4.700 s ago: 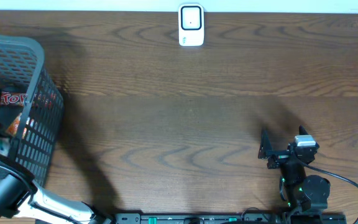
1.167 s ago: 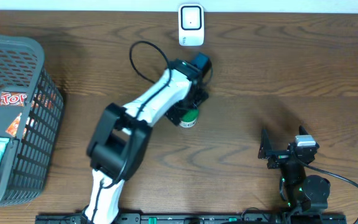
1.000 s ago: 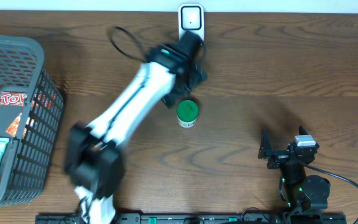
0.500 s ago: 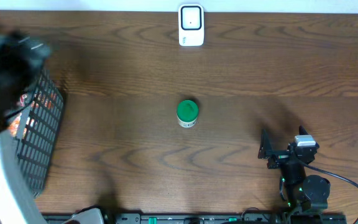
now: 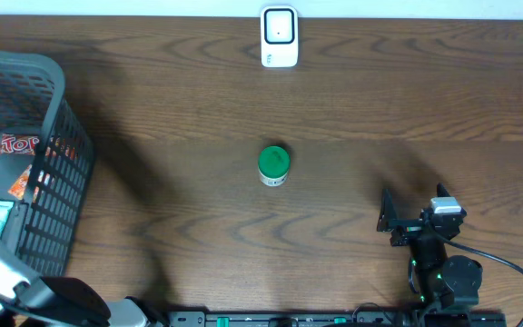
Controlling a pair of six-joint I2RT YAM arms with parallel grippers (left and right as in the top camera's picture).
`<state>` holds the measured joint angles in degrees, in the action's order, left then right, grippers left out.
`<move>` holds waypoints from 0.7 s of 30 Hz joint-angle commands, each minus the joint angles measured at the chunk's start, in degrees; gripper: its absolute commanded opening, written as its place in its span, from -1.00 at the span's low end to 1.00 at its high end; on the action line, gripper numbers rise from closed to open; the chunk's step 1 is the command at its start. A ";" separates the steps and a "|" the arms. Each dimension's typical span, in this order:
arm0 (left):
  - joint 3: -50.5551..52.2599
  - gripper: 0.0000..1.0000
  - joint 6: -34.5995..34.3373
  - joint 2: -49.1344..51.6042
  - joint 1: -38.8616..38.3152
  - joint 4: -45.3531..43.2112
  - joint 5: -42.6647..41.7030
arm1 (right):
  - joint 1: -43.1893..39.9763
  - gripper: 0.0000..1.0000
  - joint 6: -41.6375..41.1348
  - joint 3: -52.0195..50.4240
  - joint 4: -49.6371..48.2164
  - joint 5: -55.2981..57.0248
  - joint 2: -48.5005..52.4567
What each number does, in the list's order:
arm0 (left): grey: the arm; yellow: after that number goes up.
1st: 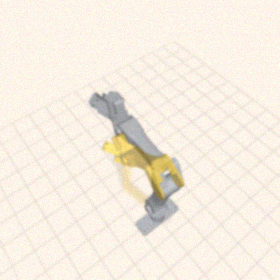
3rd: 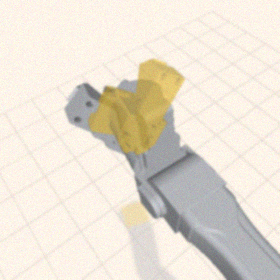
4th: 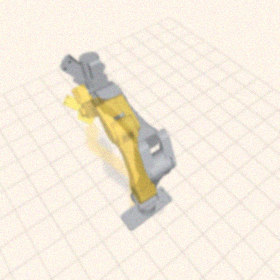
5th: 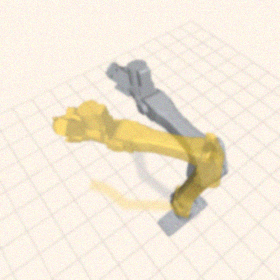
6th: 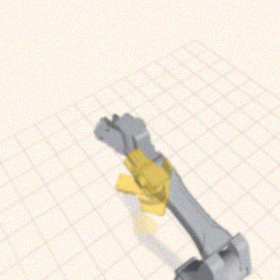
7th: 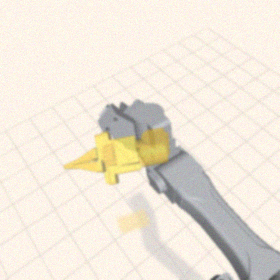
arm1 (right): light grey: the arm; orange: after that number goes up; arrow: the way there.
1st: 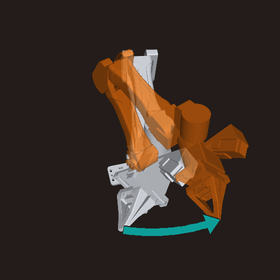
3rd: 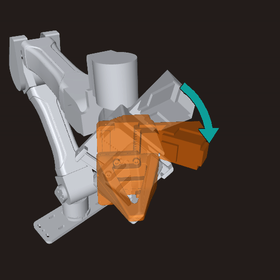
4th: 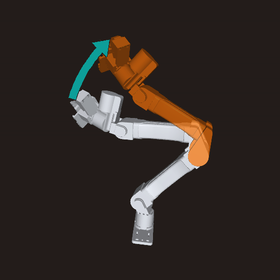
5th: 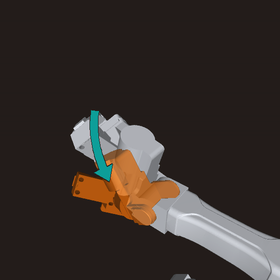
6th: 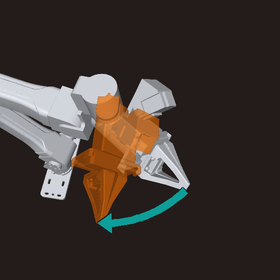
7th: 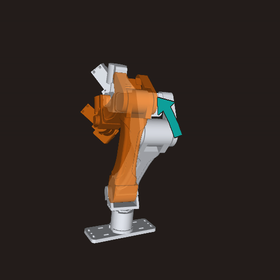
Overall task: Scan the item barcode
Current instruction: 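Reach into the basket and grasp the orange tissue pack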
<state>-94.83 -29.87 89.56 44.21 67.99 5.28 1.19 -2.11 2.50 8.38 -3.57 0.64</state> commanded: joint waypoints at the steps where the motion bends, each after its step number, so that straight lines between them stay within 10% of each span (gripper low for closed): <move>1: 9.14 0.98 8.17 0.57 -1.36 -6.03 1.64 | -0.39 0.98 0.48 -0.20 0.04 0.28 -0.13; 21: 24.55 0.96 19.54 11.87 -1.66 -29.31 -7.63 | -0.39 0.99 0.48 -0.20 0.04 0.26 -0.13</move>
<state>-70.15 -11.77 97.97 42.63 39.13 -1.41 1.19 -2.11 2.50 8.36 -3.57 0.64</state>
